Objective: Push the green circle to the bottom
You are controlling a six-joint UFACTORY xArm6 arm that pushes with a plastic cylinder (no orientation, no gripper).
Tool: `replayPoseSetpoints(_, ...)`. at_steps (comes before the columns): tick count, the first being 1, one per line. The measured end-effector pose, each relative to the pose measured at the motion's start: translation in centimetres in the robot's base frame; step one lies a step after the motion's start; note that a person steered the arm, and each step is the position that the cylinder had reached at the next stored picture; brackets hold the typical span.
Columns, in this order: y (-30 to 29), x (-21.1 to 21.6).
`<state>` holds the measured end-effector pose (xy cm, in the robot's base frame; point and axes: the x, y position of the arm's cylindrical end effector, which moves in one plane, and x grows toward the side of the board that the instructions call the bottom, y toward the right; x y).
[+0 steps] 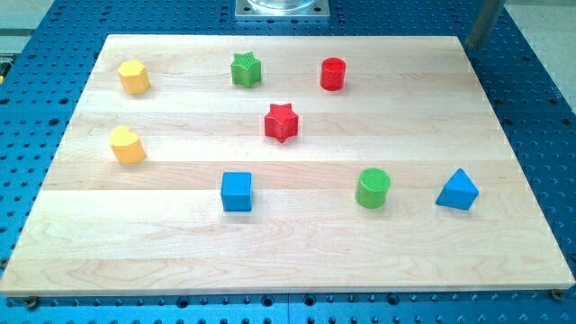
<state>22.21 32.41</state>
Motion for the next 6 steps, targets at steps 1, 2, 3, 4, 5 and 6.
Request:
replayPoseSetpoints(1, -5.8, 6.8)
replayPoseSetpoints(2, -14.1, 17.7)
replayPoseSetpoints(3, -22.7, 27.2)
replayPoseSetpoints(4, -25.4, 28.3)
replayPoseSetpoints(5, -27.4, 26.7)
replayPoseSetpoints(6, -30.7, 24.4)
